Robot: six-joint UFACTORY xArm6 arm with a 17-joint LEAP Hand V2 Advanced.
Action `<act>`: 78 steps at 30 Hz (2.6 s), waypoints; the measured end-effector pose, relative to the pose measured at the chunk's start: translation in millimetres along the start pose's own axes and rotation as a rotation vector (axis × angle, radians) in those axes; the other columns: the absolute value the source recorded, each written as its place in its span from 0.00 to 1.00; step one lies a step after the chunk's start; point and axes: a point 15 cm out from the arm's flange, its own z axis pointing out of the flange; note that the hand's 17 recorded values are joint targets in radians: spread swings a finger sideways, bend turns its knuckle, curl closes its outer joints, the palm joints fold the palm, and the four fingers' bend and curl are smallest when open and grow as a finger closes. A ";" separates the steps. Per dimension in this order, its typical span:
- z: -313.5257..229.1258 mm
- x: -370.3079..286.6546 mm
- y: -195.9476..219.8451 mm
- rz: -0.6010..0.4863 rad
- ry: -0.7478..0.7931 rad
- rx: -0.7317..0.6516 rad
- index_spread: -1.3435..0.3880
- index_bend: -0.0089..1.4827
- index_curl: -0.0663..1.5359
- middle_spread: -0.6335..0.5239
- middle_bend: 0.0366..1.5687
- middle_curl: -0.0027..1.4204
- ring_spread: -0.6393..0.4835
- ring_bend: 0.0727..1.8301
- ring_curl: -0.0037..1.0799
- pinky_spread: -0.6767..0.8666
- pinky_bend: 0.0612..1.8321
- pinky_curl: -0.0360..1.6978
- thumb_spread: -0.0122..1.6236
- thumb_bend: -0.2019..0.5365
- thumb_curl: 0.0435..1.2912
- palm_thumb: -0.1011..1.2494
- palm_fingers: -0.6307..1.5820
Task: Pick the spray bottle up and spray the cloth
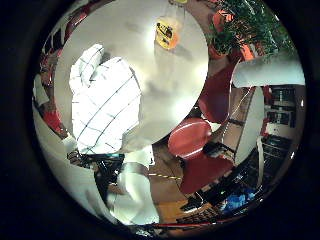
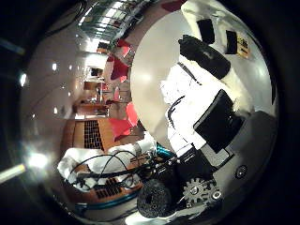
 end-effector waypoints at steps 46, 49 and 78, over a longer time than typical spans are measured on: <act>21.0 275.7 -12.4 0.352 -0.707 0.706 0.66 0.11 0.20 0.70 0.16 0.25 0.77 0.23 0.20 0.70 0.27 0.16 0.64 0.24 0.19 0.39 0.31; 25.8 274.1 -25.5 0.340 -0.704 0.705 0.67 0.11 0.20 0.70 0.16 0.25 0.77 0.23 0.21 0.70 0.26 0.17 0.64 0.24 0.19 0.40 0.31; 93.7 157.6 -170.3 0.224 -0.807 0.574 0.68 0.13 0.23 0.57 0.32 0.30 0.61 0.42 0.30 0.52 0.28 0.17 0.66 0.31 0.27 0.71 0.61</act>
